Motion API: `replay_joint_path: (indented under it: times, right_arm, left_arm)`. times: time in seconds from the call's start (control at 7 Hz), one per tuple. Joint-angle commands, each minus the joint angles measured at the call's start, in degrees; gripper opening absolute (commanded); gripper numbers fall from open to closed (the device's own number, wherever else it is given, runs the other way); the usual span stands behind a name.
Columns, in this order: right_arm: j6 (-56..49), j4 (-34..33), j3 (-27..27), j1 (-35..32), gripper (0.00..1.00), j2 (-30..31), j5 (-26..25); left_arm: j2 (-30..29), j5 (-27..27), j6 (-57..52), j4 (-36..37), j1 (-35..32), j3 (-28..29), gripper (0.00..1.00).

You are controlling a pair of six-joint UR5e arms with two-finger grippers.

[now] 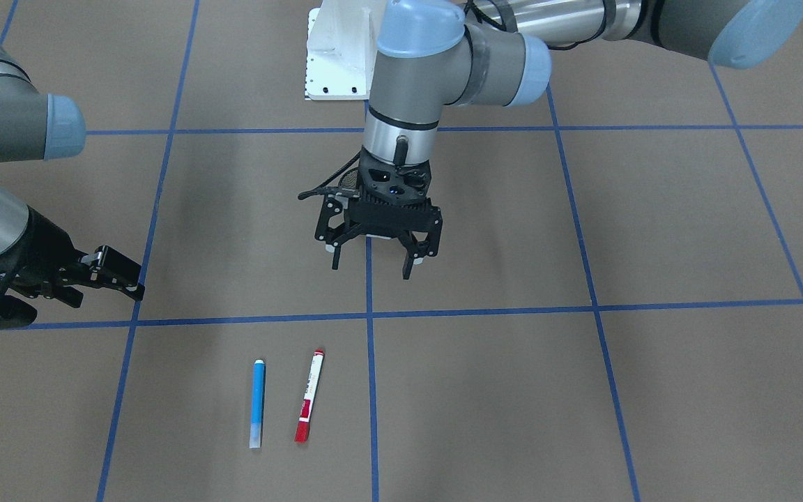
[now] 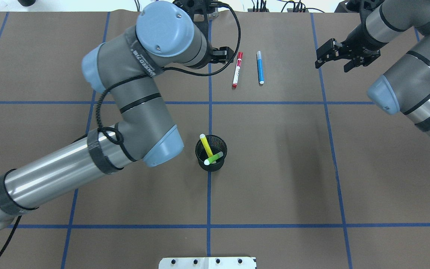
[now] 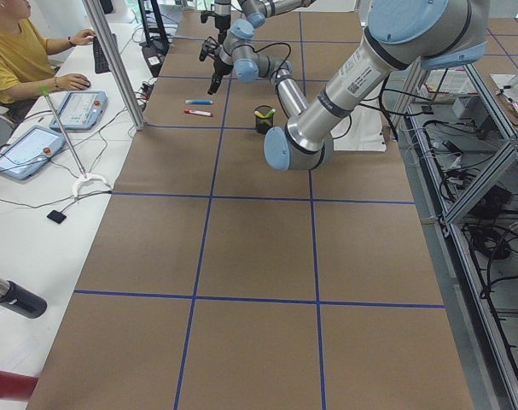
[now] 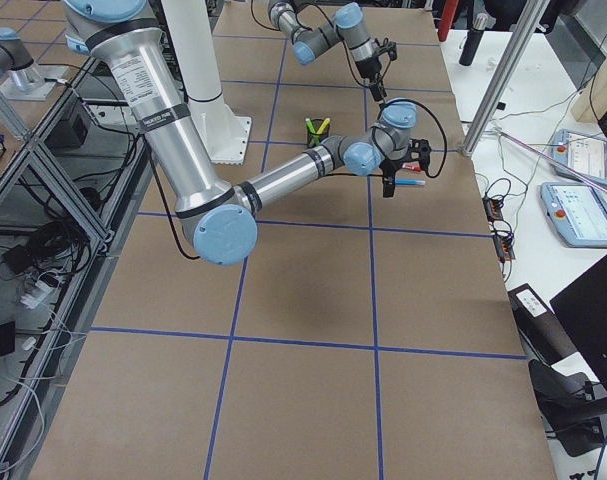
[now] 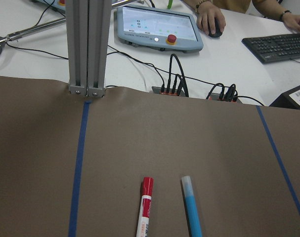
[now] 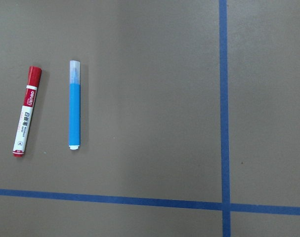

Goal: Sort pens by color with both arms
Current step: 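Withdraw the left gripper while the right gripper moves toward the cup, then lower the right gripper into the cup and grasp the green highlighter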

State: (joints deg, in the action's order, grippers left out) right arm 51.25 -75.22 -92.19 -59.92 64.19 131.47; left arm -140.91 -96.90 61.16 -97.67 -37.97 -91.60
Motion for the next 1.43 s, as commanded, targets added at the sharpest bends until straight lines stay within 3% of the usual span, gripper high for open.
replay_joint_path:
  times: [0.0, 0.14, 0.29, 0.57, 0.71, 1.0, 1.29]
  right_arm:
    - [9.17, -0.19, -3.59, 3.12, 1.00, -1.07, -1.29]
    - [16.18, -0.19, -4.65, 6.36, 0.99, -2.82, -3.74]
    - [20.87, -4.54, -7.71, 10.22, 0.99, -4.41, -7.33]
    - [22.83, -27.86, -14.57, 17.43, 0.99, -14.30, -14.63]
    - [28.07, -29.09, -13.98, 21.12, 0.99, -17.05, -17.88]
    - [30.84, -34.59, -9.44, 26.84, 0.98, -23.54, -21.85]
    - [33.20, -37.72, 2.21, 29.93, 0.95, -32.68, -22.40]
  left_arm:
    - [4.40, -7.65, -6.12, 15.60, -1.23, -11.38, 0.99]
    - [7.20, -11.26, -9.88, 18.89, -1.93, -14.02, 0.99]
    - [10.53, -15.73, -13.84, 19.01, -3.50, -14.92, 0.99]
    - [13.97, -24.79, -22.62, 19.01, -9.29, -14.93, 0.99]
    - [14.86, -26.83, -24.15, 18.92, -10.89, -14.84, 0.99]
    - [14.96, -27.03, -24.25, 18.48, -10.99, -14.75, 0.99]
    - [14.96, -27.47, -24.25, 18.57, -12.30, -14.23, 0.99]
